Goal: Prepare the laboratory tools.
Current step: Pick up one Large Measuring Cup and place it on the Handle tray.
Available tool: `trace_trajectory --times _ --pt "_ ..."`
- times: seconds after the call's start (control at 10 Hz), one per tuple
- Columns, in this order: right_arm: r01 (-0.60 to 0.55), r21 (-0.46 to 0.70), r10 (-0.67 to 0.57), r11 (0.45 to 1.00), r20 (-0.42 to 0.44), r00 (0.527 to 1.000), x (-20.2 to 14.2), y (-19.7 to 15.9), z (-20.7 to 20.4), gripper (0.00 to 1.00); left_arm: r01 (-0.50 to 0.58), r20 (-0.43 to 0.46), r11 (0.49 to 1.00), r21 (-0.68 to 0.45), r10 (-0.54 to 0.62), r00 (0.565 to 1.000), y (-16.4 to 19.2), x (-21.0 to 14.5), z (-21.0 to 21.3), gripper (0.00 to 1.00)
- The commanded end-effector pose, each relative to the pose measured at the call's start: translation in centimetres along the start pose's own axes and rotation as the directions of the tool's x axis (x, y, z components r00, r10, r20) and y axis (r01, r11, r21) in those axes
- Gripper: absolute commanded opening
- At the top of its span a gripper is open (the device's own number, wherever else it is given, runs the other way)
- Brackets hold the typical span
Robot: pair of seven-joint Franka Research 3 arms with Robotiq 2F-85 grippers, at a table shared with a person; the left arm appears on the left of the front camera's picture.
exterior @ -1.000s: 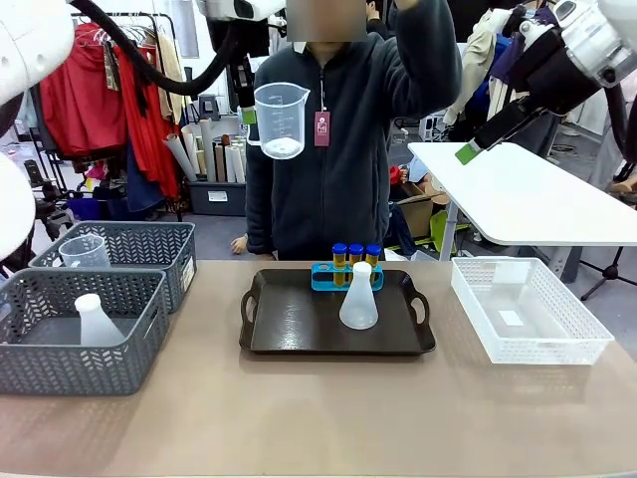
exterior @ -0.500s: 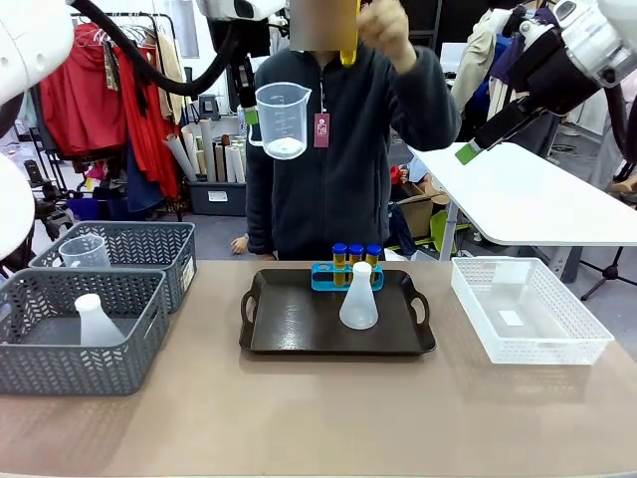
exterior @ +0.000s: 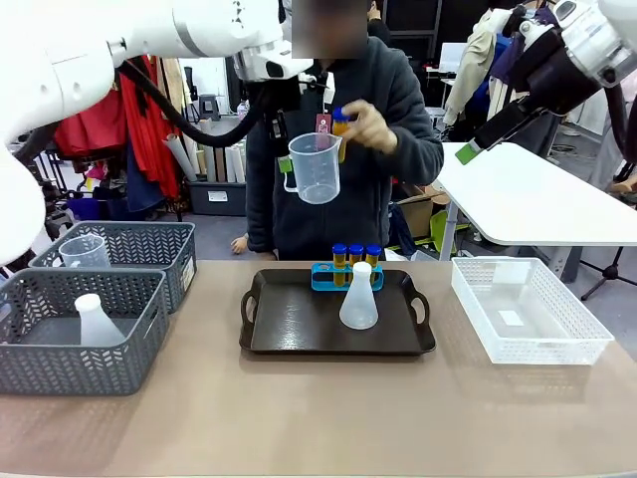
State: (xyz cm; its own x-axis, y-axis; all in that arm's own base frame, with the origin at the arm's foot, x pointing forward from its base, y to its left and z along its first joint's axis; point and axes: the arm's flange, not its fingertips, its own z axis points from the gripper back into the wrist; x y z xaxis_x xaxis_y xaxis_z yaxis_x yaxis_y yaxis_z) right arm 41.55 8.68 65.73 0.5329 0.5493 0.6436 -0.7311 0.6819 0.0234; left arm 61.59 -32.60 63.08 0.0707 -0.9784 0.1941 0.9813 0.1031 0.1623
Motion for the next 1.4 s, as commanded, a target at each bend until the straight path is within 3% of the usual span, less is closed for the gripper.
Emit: trace_trajectory --times 0.0,0.8,1.3 --pt "0.001 0.001 -0.001 1.0 0.002 1.0 -0.1 -0.1 0.0 1.0 -0.001 0.026 1.0 0.009 0.001 1.0 -3.2 -3.3 1.3 0.0" --pt "0.001 0.001 -0.001 1.0 0.002 1.0 -0.1 -0.1 0.0 1.0 -0.134 0.013 0.986 0.1 0.133 0.991 -6.4 -8.2 6.1 0.0" --pt "0.001 0.001 -0.001 1.0 0.002 1.0 -0.1 -0.1 0.0 1.0 -0.125 -0.009 0.986 0.108 0.126 0.992 -5.7 -8.1 6.7 0.0"
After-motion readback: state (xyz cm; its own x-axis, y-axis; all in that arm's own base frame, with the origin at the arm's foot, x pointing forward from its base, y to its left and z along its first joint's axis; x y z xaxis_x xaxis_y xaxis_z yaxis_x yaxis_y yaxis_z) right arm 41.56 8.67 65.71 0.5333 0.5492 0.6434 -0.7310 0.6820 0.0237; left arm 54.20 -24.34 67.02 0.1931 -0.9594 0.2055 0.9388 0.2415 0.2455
